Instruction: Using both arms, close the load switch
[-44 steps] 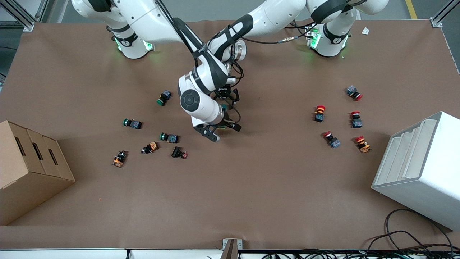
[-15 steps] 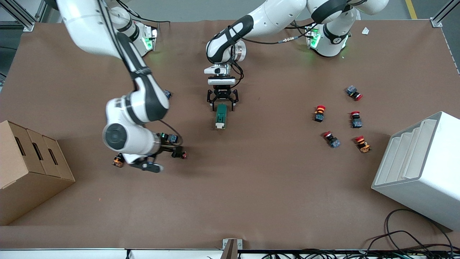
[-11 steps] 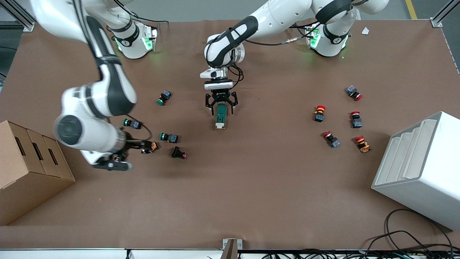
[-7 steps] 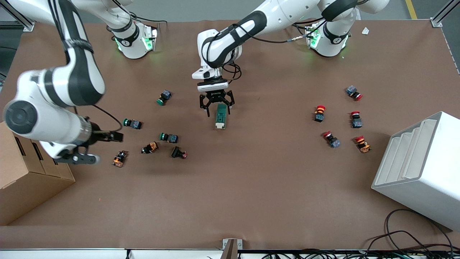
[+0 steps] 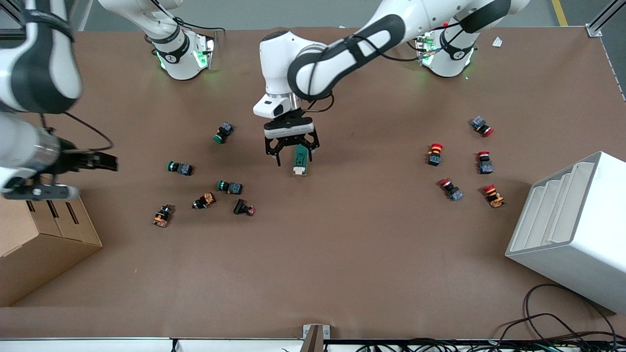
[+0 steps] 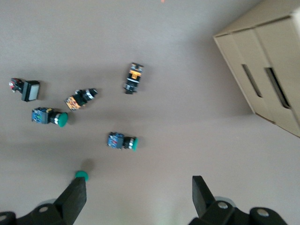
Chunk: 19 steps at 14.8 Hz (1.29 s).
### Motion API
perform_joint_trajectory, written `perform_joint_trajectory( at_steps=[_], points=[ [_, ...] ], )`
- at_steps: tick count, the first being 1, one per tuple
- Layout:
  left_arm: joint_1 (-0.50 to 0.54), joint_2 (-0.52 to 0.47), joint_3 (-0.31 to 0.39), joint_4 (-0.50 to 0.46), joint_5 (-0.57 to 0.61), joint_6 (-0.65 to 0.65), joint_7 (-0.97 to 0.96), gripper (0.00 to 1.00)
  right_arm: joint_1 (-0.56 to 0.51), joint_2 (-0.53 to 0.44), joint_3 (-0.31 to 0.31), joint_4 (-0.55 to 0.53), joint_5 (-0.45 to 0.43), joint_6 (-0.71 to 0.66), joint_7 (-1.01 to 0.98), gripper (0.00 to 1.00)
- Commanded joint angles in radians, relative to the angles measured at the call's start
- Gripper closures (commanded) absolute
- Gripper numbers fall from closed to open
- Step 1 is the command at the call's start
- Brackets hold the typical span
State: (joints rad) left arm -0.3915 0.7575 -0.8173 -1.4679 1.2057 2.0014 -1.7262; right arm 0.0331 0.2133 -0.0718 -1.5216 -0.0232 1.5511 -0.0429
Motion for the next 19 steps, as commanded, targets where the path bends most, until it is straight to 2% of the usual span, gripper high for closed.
perform_joint_trajectory(
  at_steps=[1, 7, 9, 12, 16, 19],
  points=[
    [0.095, -0.027, -0.077, 0.027, -0.098, -0.009, 0.123, 0.0, -0.07, -0.002, 0.023, 0.085, -0.001, -0.062, -0.025, 0.0],
    [0.224, -0.158, -0.097, 0.044, -0.368, -0.09, 0.44, 0.0, -0.127, 0.0, 0.027, 0.112, 0.0, -0.085, -0.025, 0.0],
    [0.244, -0.165, -0.095, 0.104, -0.451, -0.166, 0.566, 0.0, -0.128, 0.0, 0.029, 0.13, 0.002, -0.088, -0.025, 0.0],
    [0.272, -0.165, -0.092, 0.198, -0.515, -0.294, 0.742, 0.0, -0.119, 0.0, 0.03, 0.153, 0.0, -0.132, -0.022, 0.0],
    [0.428, -0.219, -0.111, 0.198, -0.621, -0.302, 0.908, 0.0, -0.104, 0.0, 0.032, 0.15, 0.003, -0.184, -0.026, 0.0],
    [0.499, -0.273, -0.108, 0.196, -0.682, -0.305, 0.93, 0.0, -0.114, -0.012, 0.029, 0.147, 0.086, -0.183, -0.048, 0.0]
  ],
)
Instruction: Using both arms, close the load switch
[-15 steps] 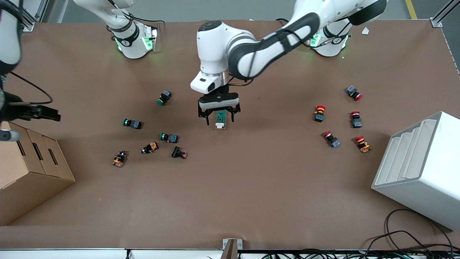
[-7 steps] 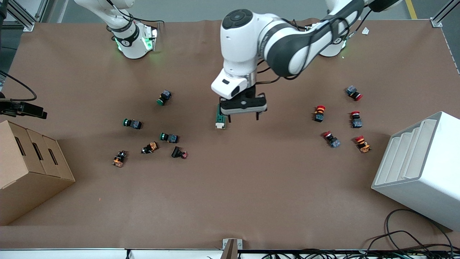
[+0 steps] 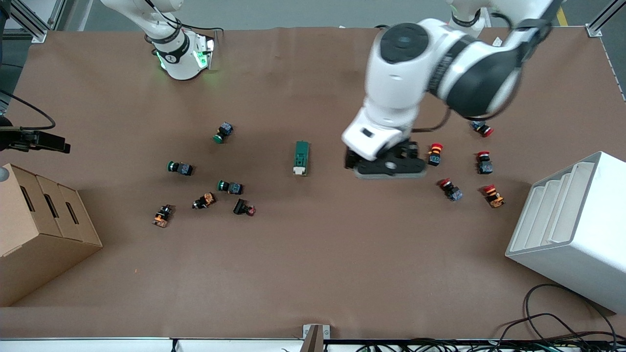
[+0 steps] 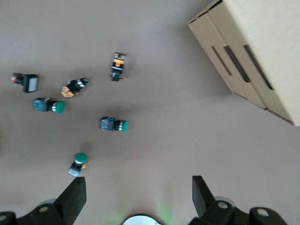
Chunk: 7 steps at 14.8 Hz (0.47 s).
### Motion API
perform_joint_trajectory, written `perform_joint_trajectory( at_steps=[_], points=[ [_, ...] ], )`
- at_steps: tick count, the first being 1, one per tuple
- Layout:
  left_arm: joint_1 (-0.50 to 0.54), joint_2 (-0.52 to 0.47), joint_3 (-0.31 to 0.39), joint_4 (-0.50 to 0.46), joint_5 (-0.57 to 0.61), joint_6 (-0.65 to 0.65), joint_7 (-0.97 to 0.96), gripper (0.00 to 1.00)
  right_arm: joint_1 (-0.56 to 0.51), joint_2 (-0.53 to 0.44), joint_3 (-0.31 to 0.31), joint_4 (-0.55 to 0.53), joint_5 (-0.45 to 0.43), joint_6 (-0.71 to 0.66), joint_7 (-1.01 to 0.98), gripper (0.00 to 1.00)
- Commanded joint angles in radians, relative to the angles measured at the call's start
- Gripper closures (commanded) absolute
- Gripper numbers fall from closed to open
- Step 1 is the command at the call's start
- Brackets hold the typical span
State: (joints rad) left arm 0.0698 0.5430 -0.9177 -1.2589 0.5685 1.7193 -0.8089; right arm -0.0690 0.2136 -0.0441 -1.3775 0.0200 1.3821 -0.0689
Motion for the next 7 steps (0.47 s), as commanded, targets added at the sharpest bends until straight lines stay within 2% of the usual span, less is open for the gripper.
perform_joint_trajectory(
  at_steps=[1, 2, 3, 6, 7],
  points=[
    [0.063, -0.064, -0.01, -0.013, -0.07, -0.026, 0.014, 0.0, -0.012, -0.017, 0.0, 0.003, 0.043, -0.017, -0.023, 0.0],
    [0.085, -0.078, -0.009, -0.014, -0.106, -0.035, 0.016, 0.0, -0.006, -0.031, 0.0, -0.002, 0.04, -0.015, -0.023, 0.0],
    [0.075, -0.133, 0.014, -0.02, -0.149, -0.036, 0.019, 0.0, -0.002, -0.045, 0.001, -0.008, 0.037, -0.015, -0.022, 0.0],
    [-0.017, -0.236, 0.263, -0.037, -0.321, -0.07, 0.081, 0.0, 0.021, -0.082, -0.003, -0.047, 0.035, -0.011, -0.02, 0.0],
    [-0.04, -0.273, 0.342, -0.046, -0.381, -0.076, 0.159, 0.0, 0.053, -0.103, -0.032, -0.063, 0.031, -0.005, -0.02, 0.0]
  ],
)
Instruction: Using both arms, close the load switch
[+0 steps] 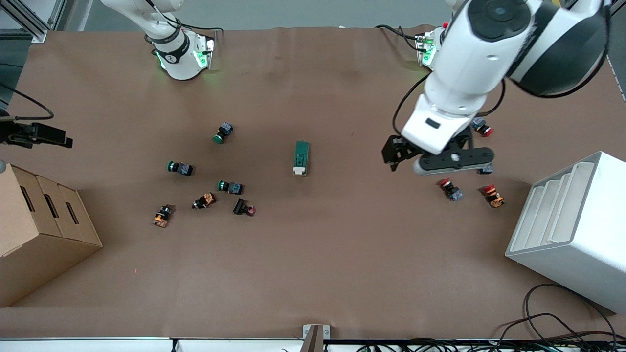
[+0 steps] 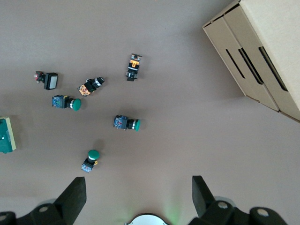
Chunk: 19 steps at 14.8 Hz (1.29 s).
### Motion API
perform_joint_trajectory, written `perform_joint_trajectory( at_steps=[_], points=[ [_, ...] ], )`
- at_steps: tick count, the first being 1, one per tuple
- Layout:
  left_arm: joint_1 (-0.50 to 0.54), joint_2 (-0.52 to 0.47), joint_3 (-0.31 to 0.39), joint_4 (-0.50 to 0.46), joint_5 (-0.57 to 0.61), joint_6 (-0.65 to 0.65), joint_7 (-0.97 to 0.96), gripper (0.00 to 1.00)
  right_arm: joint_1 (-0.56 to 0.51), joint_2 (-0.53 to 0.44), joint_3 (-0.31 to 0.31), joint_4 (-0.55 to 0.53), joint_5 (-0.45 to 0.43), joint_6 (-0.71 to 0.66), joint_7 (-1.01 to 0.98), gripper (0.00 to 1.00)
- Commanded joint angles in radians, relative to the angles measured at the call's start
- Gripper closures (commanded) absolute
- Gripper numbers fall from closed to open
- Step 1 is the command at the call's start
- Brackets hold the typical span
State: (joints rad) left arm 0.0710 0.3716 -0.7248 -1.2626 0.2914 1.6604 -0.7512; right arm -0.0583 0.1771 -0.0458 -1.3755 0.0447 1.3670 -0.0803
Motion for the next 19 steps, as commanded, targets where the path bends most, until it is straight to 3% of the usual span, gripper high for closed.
perform_joint_trajectory(
  at_steps=[1, 4, 8, 12, 17, 19],
  points=[
    [-0.054, -0.144, 0.238, -0.066, -0.16, -0.027, 0.195, 0.0, 0.07, -0.083, -0.067, -0.073, 0.004, 0.009, -0.009, 0.0],
    [-0.076, -0.245, 0.419, -0.141, -0.253, -0.03, 0.412, 0.0, 0.077, -0.128, -0.08, -0.091, 0.001, 0.004, -0.01, 0.0],
    [-0.091, -0.361, 0.57, -0.257, -0.307, -0.033, 0.576, 0.0, 0.069, -0.214, -0.08, -0.166, 0.0, 0.011, -0.012, 0.0],
    [-0.092, -0.434, 0.648, -0.331, -0.319, -0.057, 0.728, 0.0, 0.069, -0.286, -0.077, -0.233, -0.011, 0.033, -0.01, 0.0],
    [-0.074, -0.468, 0.656, -0.336, -0.319, -0.12, 0.742, 0.0, 0.074, -0.353, -0.06, -0.275, -0.029, 0.041, -0.01, 0.0],
    [-0.074, -0.499, 0.654, -0.382, -0.319, -0.116, 0.744, 0.0, 0.074, -0.36, -0.043, -0.275, -0.032, 0.038, -0.006, 0.0]
  ],
)
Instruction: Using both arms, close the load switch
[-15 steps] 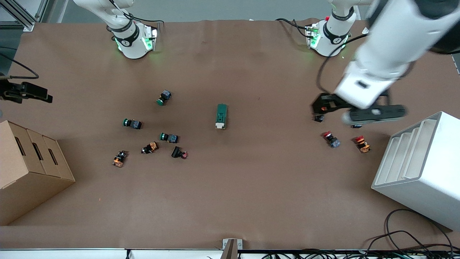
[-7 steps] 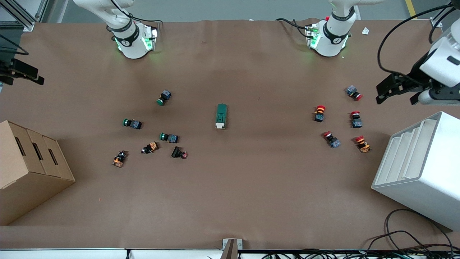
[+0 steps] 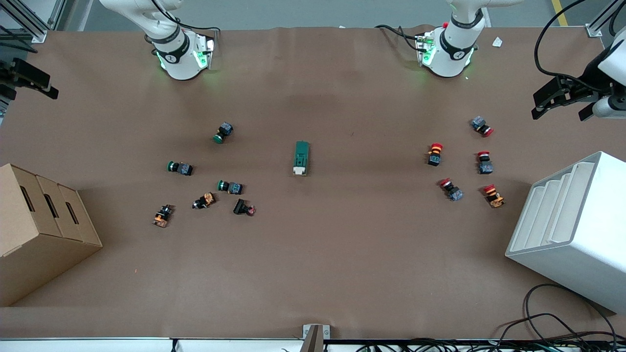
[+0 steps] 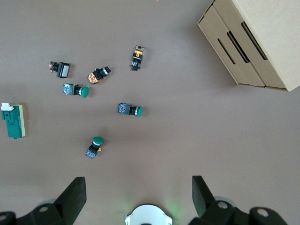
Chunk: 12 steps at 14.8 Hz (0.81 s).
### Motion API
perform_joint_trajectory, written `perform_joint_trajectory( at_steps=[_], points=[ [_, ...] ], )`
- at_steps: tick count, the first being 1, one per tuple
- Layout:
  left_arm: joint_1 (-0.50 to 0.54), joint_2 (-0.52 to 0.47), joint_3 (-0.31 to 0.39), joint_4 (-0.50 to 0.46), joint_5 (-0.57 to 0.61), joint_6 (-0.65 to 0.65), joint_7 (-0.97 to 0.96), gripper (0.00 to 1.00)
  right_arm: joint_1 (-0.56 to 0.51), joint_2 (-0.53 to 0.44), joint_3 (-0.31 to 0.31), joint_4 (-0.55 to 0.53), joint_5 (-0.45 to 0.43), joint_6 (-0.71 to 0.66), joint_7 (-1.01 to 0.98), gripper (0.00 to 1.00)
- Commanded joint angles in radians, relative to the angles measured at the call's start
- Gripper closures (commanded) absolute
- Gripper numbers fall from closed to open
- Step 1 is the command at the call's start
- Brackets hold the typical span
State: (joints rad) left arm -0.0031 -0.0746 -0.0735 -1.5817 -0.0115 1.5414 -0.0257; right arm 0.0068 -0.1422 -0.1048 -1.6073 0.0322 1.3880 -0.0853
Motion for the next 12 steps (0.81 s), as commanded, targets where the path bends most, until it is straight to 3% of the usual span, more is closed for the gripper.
perform_joint_trajectory(
  at_steps=[1, 6, 12],
  points=[
    [0.0, -0.068, -0.002, -0.087, -0.016, 0.008, 0.018, 0.0, 0.009, -0.04, 0.016, -0.043, -0.02, 0.017, -0.001, 0.0],
    [-0.008, -0.085, -0.014, -0.104, -0.015, 0.016, 0.018, 0.0, 0.005, -0.031, 0.016, -0.03, -0.02, 0.017, 0.004, 0.0],
    [-0.008, -0.065, -0.014, -0.074, -0.01, 0.011, 0.02, 0.0, 0.009, 0.042, 0.016, 0.075, -0.017, -0.015, 0.012, 0.0]
  ],
)
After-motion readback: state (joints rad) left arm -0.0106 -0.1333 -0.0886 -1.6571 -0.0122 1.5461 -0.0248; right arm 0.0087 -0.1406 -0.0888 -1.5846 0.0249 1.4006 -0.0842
